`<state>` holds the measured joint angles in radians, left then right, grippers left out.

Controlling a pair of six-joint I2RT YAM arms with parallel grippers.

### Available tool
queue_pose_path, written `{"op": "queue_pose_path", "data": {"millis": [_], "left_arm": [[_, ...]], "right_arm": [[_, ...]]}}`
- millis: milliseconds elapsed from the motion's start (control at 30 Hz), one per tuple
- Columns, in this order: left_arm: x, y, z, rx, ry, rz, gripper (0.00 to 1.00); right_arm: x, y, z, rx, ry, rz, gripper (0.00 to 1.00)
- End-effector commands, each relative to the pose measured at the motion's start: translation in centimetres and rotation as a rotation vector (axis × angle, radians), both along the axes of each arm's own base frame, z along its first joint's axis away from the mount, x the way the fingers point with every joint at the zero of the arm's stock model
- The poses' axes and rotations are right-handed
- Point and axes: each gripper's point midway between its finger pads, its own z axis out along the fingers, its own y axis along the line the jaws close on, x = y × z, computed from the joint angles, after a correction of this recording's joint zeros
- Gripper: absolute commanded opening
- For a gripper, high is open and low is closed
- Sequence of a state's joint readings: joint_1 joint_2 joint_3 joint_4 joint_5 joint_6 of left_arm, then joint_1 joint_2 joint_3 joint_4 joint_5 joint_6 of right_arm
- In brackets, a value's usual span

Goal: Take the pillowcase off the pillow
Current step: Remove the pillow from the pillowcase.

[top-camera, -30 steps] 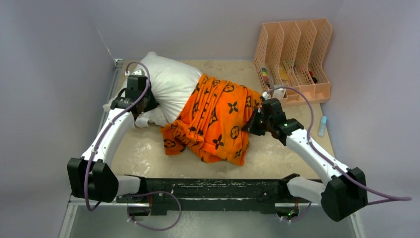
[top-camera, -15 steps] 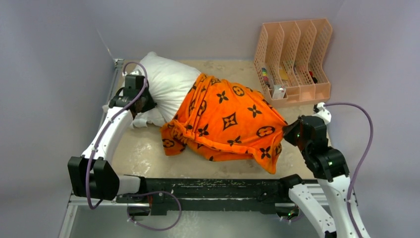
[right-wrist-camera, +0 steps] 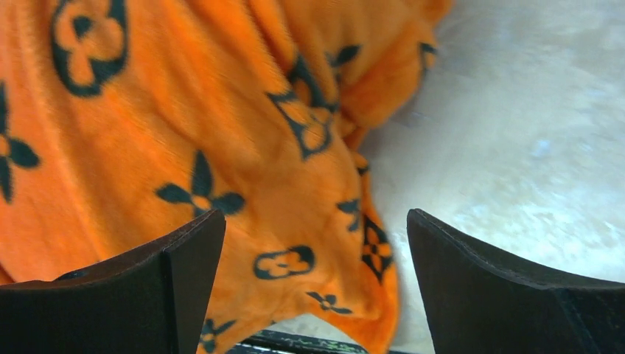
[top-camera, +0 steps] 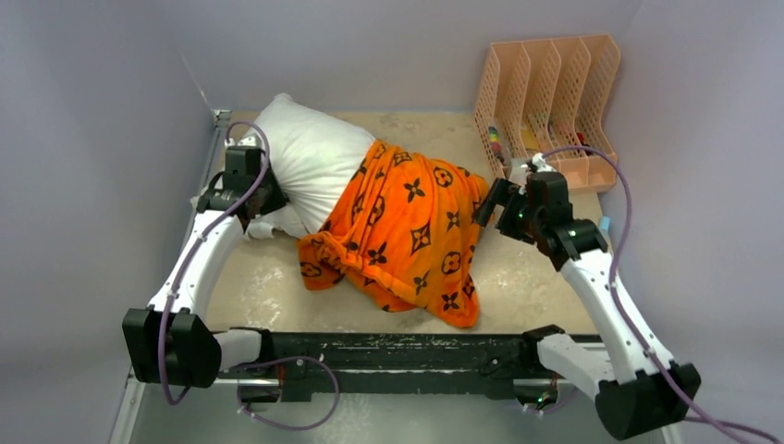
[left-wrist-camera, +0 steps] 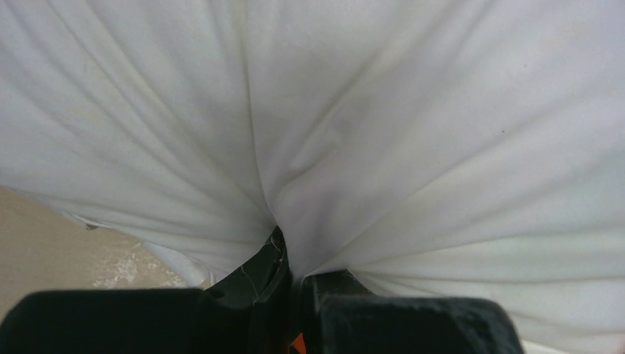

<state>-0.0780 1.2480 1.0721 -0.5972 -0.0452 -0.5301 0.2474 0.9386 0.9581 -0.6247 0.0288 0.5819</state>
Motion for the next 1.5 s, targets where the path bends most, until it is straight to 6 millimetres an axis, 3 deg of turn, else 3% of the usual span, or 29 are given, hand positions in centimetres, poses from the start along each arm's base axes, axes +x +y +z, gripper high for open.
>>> {"op": "queue_pose_path", "data": {"millis": [0,100,167,233,300,367,400,567,633,700,767,900,967,1033,1133,1333,1467], "left_arm": [[-0.2,0.3,1.2,-0.022,-0.051,-0.006,0.00],[-0.7,0.2,0.7,-0.023,-0.035,-0.011,0.00],[-0.8,0.2,0.5,-0.027,-0.035,-0.007,0.00],[-0.8,0.2,0.5,-0.026,-0.034,-0.007,0.00],[-0.9,0.3,0.4,-0.024,-0.029,-0.006,0.00],[-0.9,0.5,0.4,-0.014,-0.029,0.000,0.00],[-0.8,0.6,0.4,-0.009,-0.028,0.006,0.00],[-0.9,2.3,-0.5,0.056,0.007,0.072,0.00],[-0.8,2.6,-1.1,0.062,0.026,0.088,0.00],[-0.6,2.7,-1.4,0.058,0.034,0.096,0.00],[-0.4,2.6,-1.4,0.048,0.028,0.104,0.00],[-0.3,1.9,-1.3,0.016,0.016,0.079,0.00],[-0.3,1.1,-1.0,-0.011,0.004,0.041,0.00],[-0.4,0.7,-0.8,-0.028,-0.006,0.020,0.00],[-0.6,0.1,-0.8,-0.052,-0.002,-0.005,0.00],[-0.8,-0.4,-0.8,-0.075,0.000,-0.018,0.00],[-0.8,-0.7,-0.5,-0.092,-0.011,-0.027,0.00]], "right_arm": [[4.5,4.6,3.4,0.167,-0.136,0.151,0.95],[7.6,5.3,1.6,0.187,-0.138,0.127,0.95],[9.0,4.9,-0.7,0.166,-0.061,0.099,0.87],[9.7,4.2,-2.7,0.137,-0.013,0.070,0.68],[9.9,3.1,-3.5,0.104,-0.029,0.030,0.42],[9.3,0.9,-3.7,0.054,-0.039,-0.037,0.11],[8.8,-0.6,-3.5,0.031,-0.039,-0.077,0.00],[4.7,-12.8,0.1,-0.103,-0.079,-0.370,0.00],[2.3,-15.5,1.9,-0.110,-0.094,-0.445,0.00],[0.5,-16.1,2.6,-0.102,-0.091,-0.492,0.00],[-0.1,-14.9,2.6,-0.030,-0.099,-0.490,0.00],[2.0,-8.9,4.4,0.184,-0.223,-0.187,0.03],[2.0,-6.0,5.4,0.291,-0.232,-0.029,0.30],[1.7,-5.3,5.7,0.284,-0.207,0.004,0.51],[1.5,-3.4,5.7,0.286,-0.180,0.060,0.70],[1.3,7.1,1.7,0.406,-0.051,0.292,0.82],[2.2,11.9,-0.4,0.429,-0.014,0.324,0.83]]}}
